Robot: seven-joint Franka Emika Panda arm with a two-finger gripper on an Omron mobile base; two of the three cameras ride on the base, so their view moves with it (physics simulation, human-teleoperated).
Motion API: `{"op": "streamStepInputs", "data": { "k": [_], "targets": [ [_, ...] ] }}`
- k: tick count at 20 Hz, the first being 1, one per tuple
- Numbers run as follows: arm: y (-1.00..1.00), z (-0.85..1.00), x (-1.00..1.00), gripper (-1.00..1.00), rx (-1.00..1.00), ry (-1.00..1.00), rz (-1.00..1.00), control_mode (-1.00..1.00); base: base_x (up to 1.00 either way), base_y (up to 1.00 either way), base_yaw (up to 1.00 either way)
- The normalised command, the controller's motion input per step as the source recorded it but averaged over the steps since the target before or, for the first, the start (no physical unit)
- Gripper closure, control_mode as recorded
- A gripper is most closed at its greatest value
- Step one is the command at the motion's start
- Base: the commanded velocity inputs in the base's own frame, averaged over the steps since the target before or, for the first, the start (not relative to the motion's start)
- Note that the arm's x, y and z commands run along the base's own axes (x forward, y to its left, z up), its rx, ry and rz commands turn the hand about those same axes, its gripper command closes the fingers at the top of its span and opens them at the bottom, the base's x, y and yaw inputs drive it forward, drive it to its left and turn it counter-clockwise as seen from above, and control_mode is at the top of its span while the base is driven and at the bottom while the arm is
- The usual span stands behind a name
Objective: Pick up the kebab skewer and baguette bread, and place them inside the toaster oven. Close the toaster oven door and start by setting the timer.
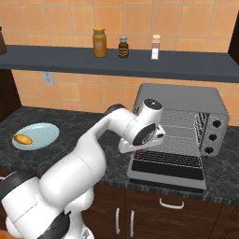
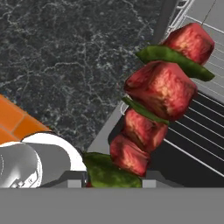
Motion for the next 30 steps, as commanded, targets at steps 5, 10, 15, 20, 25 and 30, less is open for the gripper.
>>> {"op": "streamStepInputs", "data": {
  "k": [5, 10, 15, 20, 25, 30],
  "targets": [
    [-0.18, -0.08, 0.11, 1.0, 0.0, 0.0, 0.0, -1.0, 0.0, 0.0, 0.0],
    [-0.02, -0.15, 0.1, 1.0, 0.0, 0.01, 0.0, -1.0, 0.0, 0.0, 0.0],
    [0.0, -0.02, 0.17, 1.0, 0.0, 0.04, 0.0, -1.0, 0.0, 0.0, 0.0],
    [0.0, -0.1, 0.19, 1.0, 0.0, 0.03, 0.0, -1.0, 0.0, 0.0, 0.0],
    [0.0, -0.21, 0.06, 1.0, 0.0, 0.0, 0.0, -1.0, 0.0, 0.0, 0.0],
    [0.0, -0.12, 0.12, 1.0, 0.0, 0.0, 0.0, -1.0, 0.0, 0.0, 0.0]
  ]
}}
